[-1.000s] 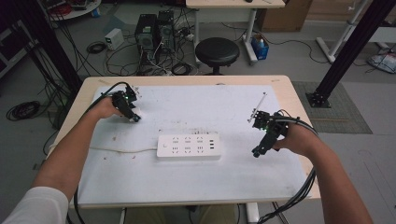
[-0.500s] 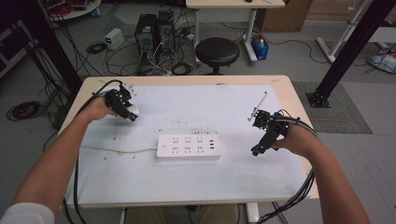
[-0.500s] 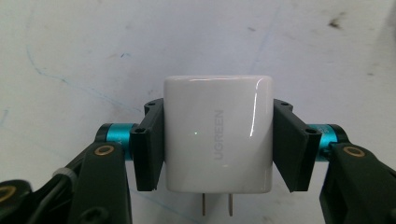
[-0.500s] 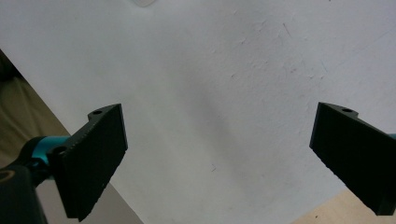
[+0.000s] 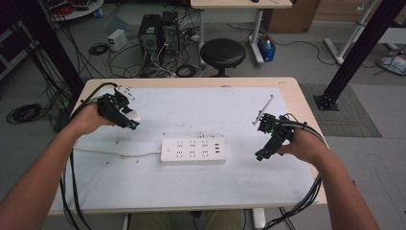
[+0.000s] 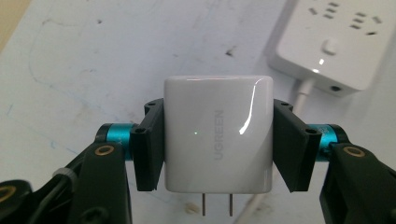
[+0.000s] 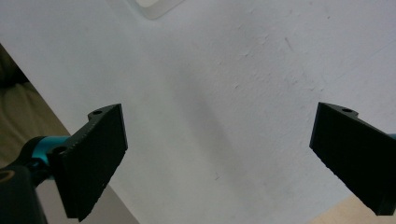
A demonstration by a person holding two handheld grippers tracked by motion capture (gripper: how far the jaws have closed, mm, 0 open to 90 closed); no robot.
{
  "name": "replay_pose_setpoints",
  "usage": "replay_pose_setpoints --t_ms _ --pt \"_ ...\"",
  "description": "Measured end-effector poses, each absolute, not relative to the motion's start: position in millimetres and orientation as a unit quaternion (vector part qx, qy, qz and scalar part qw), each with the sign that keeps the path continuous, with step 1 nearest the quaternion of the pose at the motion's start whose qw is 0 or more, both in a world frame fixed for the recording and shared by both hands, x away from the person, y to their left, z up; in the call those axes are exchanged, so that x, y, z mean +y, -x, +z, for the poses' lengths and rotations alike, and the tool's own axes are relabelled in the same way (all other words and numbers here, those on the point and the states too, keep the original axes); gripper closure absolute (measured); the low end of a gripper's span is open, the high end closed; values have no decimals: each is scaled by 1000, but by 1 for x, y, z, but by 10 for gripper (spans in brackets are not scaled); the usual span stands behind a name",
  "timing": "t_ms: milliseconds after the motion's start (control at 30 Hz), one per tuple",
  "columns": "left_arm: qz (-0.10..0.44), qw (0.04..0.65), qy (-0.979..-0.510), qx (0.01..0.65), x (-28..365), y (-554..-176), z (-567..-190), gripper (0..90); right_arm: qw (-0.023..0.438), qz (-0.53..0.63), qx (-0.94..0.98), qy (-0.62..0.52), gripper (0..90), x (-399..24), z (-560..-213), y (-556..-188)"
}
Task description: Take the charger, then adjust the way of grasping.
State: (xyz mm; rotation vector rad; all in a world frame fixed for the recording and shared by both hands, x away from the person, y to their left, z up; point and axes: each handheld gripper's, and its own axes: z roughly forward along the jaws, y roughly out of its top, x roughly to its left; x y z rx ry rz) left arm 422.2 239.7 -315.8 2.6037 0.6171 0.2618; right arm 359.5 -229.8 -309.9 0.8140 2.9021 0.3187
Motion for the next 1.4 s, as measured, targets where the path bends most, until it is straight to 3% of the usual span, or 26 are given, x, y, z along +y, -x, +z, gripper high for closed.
replay_pose_setpoints --t_ms 400,1067,1400 --pt "113 254 -936 215 210 -367 -294 424 77 125 956 -253 34 -223 -310 -352" --pt "125 265 -939 182 198 -340 -280 424 82 146 950 -264 34 -221 -307 -351" --pt "124 276 -942 144 187 -333 -279 423 53 213 927 -305 34 -228 -303 -349"
